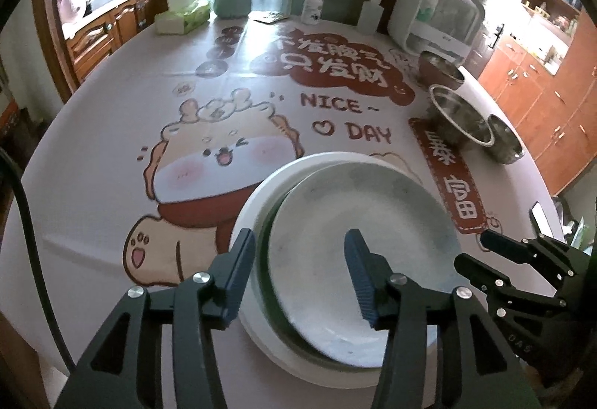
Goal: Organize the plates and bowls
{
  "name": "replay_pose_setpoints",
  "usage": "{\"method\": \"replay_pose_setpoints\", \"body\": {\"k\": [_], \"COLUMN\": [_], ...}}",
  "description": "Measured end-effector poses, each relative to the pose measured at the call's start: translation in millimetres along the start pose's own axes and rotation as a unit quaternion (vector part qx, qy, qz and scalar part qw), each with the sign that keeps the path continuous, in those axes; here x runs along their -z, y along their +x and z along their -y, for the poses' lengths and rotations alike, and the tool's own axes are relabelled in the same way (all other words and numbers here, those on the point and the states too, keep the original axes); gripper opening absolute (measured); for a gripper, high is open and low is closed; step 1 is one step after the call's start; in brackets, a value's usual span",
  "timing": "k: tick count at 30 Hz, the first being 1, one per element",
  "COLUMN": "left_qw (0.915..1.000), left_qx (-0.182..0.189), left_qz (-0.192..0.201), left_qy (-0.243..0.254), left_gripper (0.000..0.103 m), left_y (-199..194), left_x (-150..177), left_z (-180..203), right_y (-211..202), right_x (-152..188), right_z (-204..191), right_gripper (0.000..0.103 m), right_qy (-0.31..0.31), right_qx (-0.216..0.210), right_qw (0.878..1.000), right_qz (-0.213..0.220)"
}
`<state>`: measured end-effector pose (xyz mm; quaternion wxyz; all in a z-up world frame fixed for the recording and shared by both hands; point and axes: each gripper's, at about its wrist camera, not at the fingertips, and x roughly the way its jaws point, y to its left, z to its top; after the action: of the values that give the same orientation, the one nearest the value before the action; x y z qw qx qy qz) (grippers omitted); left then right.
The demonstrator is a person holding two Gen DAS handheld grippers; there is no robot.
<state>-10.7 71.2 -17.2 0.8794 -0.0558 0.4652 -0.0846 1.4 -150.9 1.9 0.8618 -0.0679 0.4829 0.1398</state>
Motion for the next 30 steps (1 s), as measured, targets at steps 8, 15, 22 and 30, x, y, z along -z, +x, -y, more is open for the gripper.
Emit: {"method": "replay_pose_setpoints", "body": {"k": [8, 15, 22, 30], "left_qw": [0.9983, 0.9936, 0.9896, 0.9904], "left_qx": [0.022, 0.066, 0.089, 0.098], "left_qz": [0.022, 0.037, 0.031, 0.008], "left_qy": [0.049, 0.084, 0.109, 0.098], "left_gripper": [0.050, 0.050, 0.050, 0.050], "left_y": [-18, -26, -13, 29], "left_x": [-36, -84, -133, -182], "left_z": [43, 99, 157, 197], "right_y": [-17, -43, -57, -41], "right_x": [-1, -17, -43, -51], "right_z": [31, 83, 150, 206], "right_gripper": [0.043, 0.043, 0.043, 0.043], "right_qy": [0.029, 0.064, 0.113, 0.174], "right_qx": [-0.014, -0.004, 0.020, 0.004], "right_qw": [0.999, 0.997, 0.992, 0.984], "right_qz": [0.014, 0.040, 0.052, 0.036]}}
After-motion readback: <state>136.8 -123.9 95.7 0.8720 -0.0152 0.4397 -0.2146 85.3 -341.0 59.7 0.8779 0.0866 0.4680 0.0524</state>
